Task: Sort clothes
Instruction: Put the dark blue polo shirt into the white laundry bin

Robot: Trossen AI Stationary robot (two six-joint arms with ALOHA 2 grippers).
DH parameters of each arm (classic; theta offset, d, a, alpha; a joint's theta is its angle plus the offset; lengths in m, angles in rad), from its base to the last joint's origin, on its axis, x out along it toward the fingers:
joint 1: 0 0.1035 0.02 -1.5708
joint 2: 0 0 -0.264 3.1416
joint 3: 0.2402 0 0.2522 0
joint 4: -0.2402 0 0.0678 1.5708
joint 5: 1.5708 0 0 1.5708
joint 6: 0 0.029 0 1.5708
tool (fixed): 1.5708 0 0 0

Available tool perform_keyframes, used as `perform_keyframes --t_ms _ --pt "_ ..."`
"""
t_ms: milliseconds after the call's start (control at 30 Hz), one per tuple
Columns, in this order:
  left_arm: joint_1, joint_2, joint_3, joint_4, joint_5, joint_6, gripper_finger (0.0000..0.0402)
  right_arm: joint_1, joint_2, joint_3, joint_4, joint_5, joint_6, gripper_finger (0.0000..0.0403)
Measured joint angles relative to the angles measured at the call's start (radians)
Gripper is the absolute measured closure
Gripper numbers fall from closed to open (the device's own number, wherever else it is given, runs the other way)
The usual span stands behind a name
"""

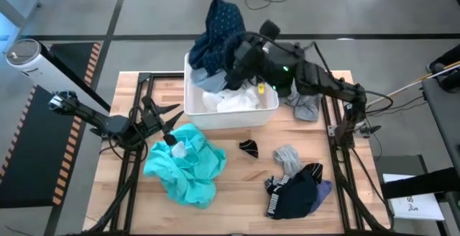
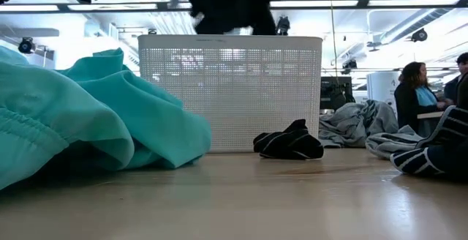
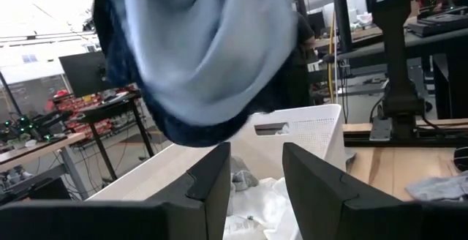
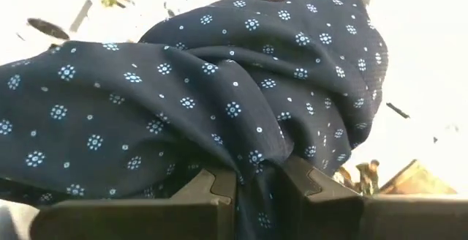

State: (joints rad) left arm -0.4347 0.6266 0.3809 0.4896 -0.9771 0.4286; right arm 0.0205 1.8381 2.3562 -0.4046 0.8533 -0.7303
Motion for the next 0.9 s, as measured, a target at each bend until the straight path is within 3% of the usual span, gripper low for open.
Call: perform_keyframes --t_ms 100,267,367,600,900 --pt "0.000 0.000 0.000 0.000 0.000 0.000 0.0287 -0.068 -0.001 0.000 -0.126 -0.066 0.129 0.0375" --pt "0.000 0.000 0.000 0.000 0.000 0.000 0.0287 -0.187 0.010 0.000 -0.392 -0.300 0.447 0.0375" --pt "0.000 0.000 0.000 0.000 0.000 0.003 0.0287 -0.243 0.036 -0.003 -0.509 -0.413 0.557 0.0375" --pt "0.000 0.000 0.000 0.000 0.000 0.004 0.0287 -0.324 0.139 -0.005 -0.615 -0.604 0.627 0.0375" --pt "0.000 0.000 0.000 -0.003 0.000 0.004 0.0287 -0.412 0.313 -0.005 -0.744 -0.763 0.634 0.0375"
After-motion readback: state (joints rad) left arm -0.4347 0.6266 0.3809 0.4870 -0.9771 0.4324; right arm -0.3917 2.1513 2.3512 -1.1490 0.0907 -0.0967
